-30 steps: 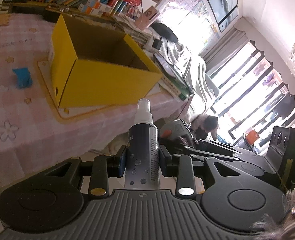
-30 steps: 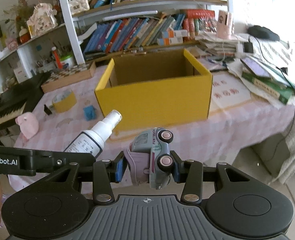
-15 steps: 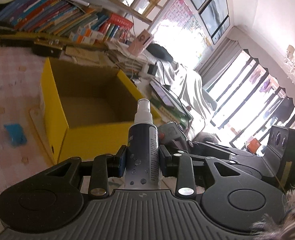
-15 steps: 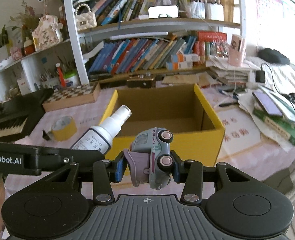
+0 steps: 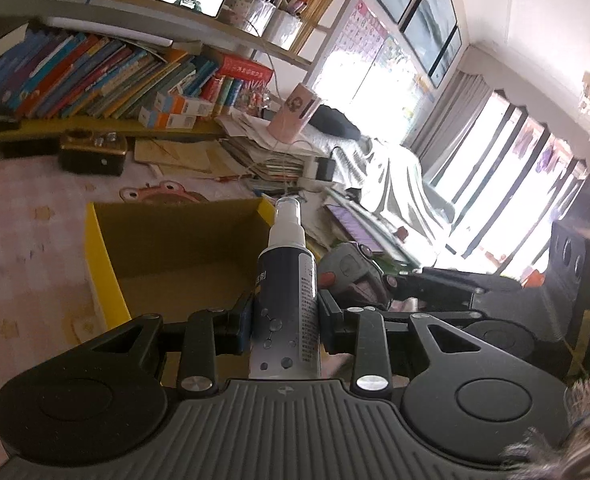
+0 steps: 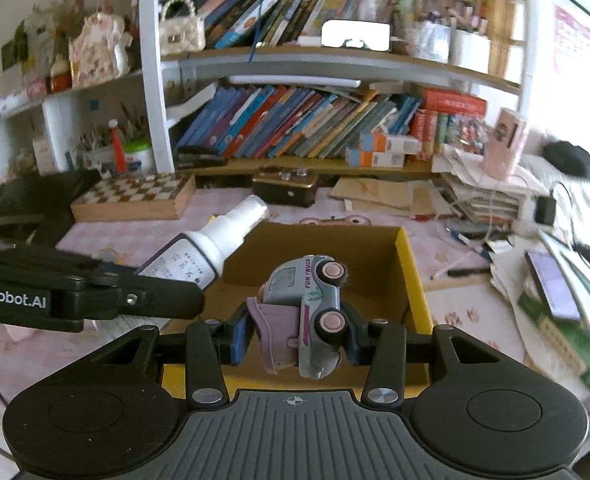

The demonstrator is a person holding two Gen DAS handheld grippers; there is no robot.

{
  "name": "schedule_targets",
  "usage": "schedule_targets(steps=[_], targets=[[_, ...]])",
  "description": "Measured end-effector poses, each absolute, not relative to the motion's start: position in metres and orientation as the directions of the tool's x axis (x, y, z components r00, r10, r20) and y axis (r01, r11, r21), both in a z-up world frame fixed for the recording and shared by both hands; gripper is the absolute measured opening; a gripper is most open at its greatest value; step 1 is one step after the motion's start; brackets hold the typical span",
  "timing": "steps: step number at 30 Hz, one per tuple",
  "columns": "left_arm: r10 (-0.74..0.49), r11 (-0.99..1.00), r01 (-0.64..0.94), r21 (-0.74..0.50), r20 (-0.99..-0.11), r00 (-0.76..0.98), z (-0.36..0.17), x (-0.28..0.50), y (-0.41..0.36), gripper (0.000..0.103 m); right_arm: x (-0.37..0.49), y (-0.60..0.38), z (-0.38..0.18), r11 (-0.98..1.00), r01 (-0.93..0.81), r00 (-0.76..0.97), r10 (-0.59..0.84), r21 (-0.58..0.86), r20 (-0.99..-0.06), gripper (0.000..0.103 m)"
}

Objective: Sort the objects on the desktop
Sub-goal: 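Lower both tools into the box and open them, releasing bottle and car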

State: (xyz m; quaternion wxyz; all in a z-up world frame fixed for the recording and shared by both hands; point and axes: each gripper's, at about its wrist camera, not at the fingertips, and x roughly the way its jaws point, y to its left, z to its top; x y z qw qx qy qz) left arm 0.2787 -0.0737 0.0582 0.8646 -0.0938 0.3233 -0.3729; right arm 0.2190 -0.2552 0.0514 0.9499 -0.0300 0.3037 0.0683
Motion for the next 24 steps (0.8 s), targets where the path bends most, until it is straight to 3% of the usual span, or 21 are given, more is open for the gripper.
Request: schedule_targets(steps=[12, 24], targets=[[-0.599, 0.768, 0.579, -0.273, -0.626, 0.500, 0.026, 0.359, -0.109, 0.030, 0.318, -0.258, 0.012, 0.954, -0.269, 0.698, 0.097, -0.134, -0.709, 0.045], [-0.450, 0.771, 0.634, -0.060, -0.756, 0.475, 0.002, 0.399, -0.139, 0.030, 0.385, -0.250, -0.034, 0.915, -0.357, 0.548, 0.043, -0.186, -0.835, 0.045]])
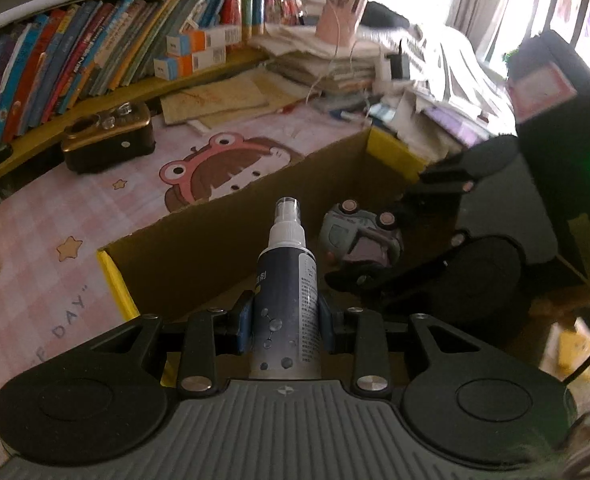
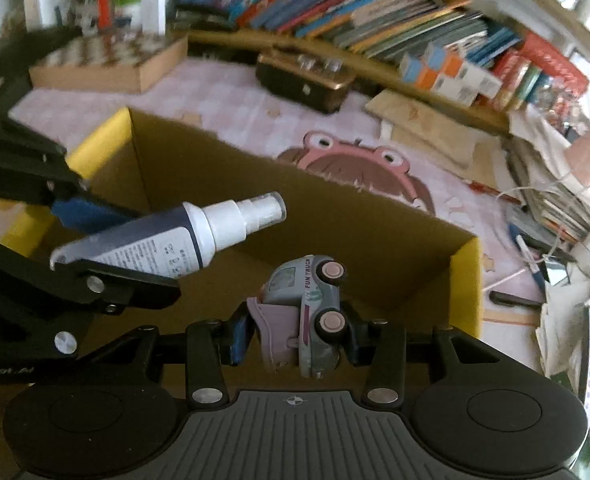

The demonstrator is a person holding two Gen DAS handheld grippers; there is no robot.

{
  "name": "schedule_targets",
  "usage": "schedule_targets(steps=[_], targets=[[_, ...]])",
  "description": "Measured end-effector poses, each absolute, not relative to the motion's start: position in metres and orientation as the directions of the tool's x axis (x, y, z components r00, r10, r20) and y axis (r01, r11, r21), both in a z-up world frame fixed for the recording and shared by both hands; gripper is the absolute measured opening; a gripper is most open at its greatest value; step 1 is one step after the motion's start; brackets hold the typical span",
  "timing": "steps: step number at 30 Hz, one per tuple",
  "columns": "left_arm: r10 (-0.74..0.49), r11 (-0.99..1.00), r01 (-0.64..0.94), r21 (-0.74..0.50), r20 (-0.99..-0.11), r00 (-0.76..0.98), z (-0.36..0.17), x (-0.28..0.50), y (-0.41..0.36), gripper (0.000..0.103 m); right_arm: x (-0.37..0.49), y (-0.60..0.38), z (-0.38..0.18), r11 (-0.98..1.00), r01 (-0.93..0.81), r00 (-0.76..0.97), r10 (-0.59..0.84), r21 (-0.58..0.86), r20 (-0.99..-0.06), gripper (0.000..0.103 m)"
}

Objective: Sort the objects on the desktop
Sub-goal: 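Lower both tools into the box and open them, releasing bottle and car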

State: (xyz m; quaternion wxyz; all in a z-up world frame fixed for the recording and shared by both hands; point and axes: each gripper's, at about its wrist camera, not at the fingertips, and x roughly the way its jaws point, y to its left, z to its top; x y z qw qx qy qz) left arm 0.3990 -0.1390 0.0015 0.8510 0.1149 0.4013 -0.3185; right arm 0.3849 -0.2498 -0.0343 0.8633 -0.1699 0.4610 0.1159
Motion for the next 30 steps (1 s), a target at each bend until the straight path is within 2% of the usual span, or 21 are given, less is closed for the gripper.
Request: schedule_targets(steps=[3, 14, 22, 25, 27, 30], targets=[[-0.420, 0.753, 0.658, 0.000, -0.771, 0.480, -0.003, 0.400, -0.146, 0.030, 0.394, -0.247, -0.047, 0.893, -0.408, 0.496, 0.040, -0.192, -0.867, 0.045], [-0.372, 0.729, 0.683, 0.054, -0.806, 0.461, -0.016, 0.403, -0.161, 0.030, 0.407, -0.249, -0.073, 0.861, -0.484, 0.370, 0.039, -0.157, -0.928, 0.045], [-0.379, 0.740, 0.671, 0.055, -0.789, 0.483, -0.013, 0.401, -0.160, 0.030, 0.404, -0.250, -0.069, 0.861, -0.482, 0.387, 0.044, -0.161, -0.921, 0.045], [-0.401, 0.745, 0.665, 0.045, -0.767, 0.501, -0.005, 0.397, -0.155, 0.034, 0.402, -0.250, -0.063, 0.865, -0.470, 0.425, 0.047, -0.176, -0.904, 0.045], [-0.416, 0.756, 0.653, 0.044, -0.739, 0.530, 0.004, 0.392, -0.150, 0.044, 0.401, -0.252, -0.058, 0.874, -0.449, 0.449, 0.041, -0.186, -0.893, 0.049], [-0.442, 0.768, 0.640, 0.028, -0.699, 0.562, 0.017, 0.383, -0.142, 0.052, 0.396, -0.256, -0.045, 0.888, -0.423, 0.487, 0.053, -0.183, -0.872, 0.054]])
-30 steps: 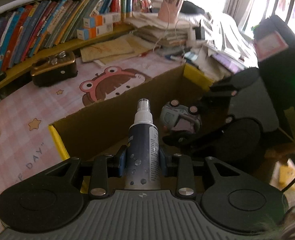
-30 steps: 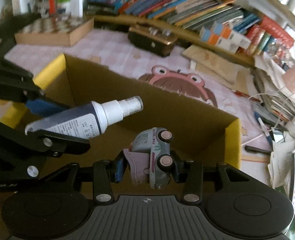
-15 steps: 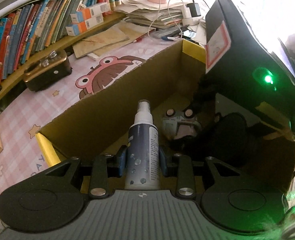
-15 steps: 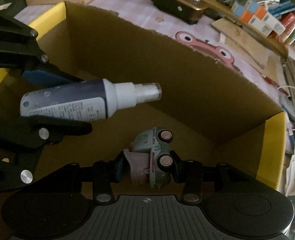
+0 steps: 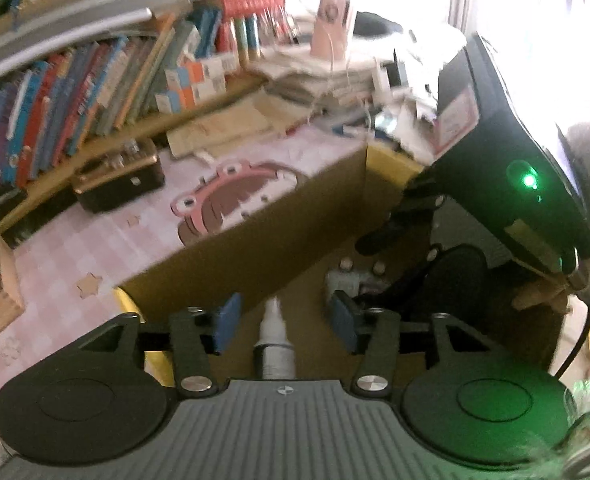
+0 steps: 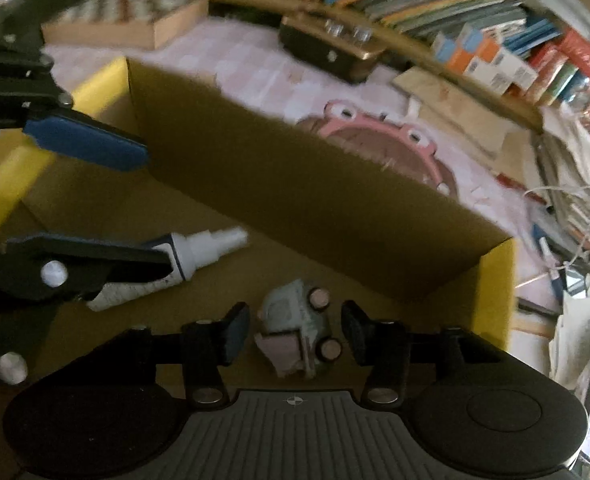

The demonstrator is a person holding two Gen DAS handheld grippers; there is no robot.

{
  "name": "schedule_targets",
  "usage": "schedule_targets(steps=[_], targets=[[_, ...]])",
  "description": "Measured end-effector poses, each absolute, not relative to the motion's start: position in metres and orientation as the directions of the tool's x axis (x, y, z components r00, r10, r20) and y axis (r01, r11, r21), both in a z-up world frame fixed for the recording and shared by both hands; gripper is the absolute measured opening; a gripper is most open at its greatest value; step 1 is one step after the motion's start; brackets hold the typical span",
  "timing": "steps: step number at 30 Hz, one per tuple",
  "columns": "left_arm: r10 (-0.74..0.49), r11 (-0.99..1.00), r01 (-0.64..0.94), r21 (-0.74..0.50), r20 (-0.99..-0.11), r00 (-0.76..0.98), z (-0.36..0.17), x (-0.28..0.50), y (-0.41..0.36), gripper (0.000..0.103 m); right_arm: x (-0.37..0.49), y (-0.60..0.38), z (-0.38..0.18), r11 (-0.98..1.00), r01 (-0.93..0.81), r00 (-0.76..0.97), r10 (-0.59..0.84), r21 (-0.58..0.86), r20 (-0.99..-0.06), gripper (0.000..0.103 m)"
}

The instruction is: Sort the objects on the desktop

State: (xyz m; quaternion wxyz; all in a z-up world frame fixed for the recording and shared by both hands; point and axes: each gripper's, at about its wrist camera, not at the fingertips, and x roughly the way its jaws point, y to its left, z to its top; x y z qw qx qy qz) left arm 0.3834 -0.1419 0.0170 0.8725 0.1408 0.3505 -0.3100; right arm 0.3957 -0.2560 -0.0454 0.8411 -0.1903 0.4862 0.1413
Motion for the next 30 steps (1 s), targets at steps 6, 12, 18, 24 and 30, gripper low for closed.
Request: schedule_targets(steps=[6, 12, 18, 24, 30], targets=[[-0.473, 0.798, 0.603, 0.016, -0.603, 0.642, 0.045, 0.359, -0.121, 0.067, 0.377, -0.259, -0.011, 0.914, -0.370, 0.593, 0.093, -0.168, -0.800, 0.054], [-0.488, 0.822, 0.570, -0.006, -0.525, 0.697, 0.067, 0.335, -0.101, 0.074, 0.347, -0.261, 0.017, 0.943, -0.302, 0.688, 0.114, -0.139, -0.717, 0.054], [-0.485, 0.841, 0.541, -0.006, -0.451, 0.749, 0.079, 0.300, -0.084, 0.088, 0.318, -0.268, 0.035, 0.974, -0.198, 0.766, 0.083, -0.111, -0.638, 0.054], [-0.444, 0.876, 0.483, -0.003, -0.397, 0.803, 0.083, 0.262, -0.067, 0.093, 0.274, -0.274, 0.051, 0.997, -0.049, 0.851, 0.011, -0.059, -0.526, 0.060], [-0.412, 0.901, 0.432, -0.028, -0.360, 0.837, 0.084, 0.231, -0.052, 0.094, 0.231, -0.276, 0.056, 0.999, 0.046, 0.882, -0.035, 0.011, -0.470, 0.060]])
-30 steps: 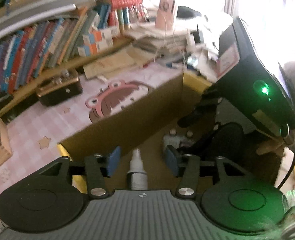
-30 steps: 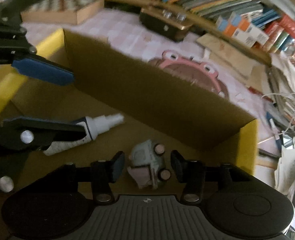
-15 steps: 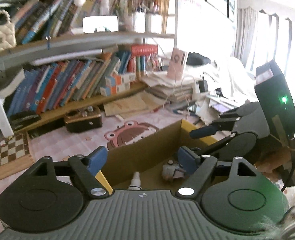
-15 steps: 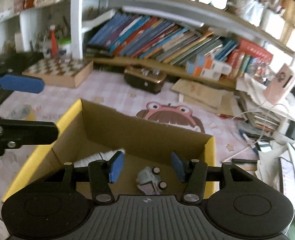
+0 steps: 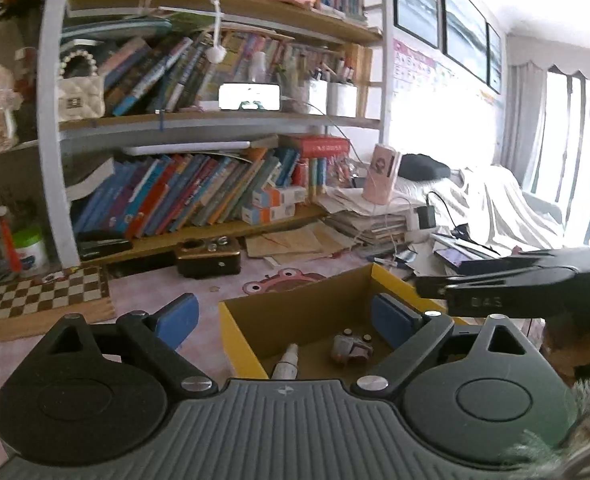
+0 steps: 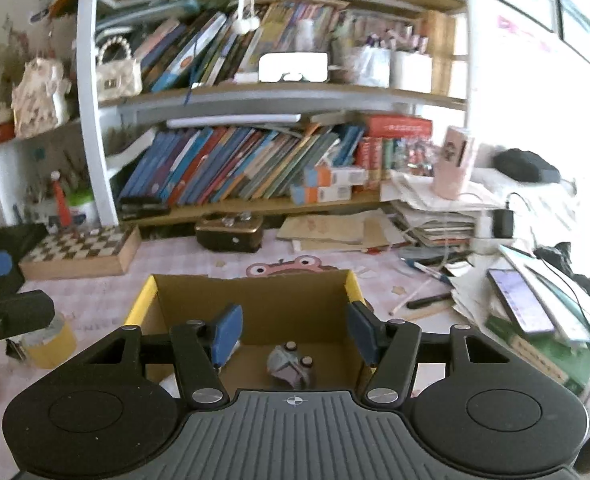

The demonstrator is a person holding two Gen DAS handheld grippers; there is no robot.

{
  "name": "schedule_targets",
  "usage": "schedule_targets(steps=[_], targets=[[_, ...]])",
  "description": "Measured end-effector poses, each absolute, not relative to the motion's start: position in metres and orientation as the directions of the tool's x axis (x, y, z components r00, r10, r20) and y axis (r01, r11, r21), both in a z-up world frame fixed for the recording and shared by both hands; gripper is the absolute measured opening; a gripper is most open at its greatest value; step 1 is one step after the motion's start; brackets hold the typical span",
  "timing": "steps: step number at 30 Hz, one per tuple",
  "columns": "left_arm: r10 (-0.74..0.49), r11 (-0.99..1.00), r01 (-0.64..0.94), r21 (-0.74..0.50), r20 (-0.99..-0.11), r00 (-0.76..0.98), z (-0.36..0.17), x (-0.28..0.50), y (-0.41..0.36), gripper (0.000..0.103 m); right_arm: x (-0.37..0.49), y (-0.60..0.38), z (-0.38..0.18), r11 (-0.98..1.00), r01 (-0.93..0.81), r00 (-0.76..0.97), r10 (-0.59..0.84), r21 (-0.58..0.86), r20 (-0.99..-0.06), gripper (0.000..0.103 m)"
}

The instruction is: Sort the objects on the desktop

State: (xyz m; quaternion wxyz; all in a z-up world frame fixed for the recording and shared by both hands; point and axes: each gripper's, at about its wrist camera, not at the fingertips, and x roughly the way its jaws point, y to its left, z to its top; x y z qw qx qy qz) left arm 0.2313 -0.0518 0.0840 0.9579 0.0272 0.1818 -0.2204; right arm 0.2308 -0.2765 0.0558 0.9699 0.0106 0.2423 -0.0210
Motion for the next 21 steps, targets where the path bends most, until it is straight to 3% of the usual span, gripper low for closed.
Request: schedule_targets(steps=[21], targets=[[-0.378, 0.920, 0.384, -0.073, -0.421, 0.824, 0.044, 0.147, -0.023, 0.100, 0.119, -0.260, 0.021, 0.983, 0.181, 0.857, -0.145, 0.025, -0.494, 0.060]])
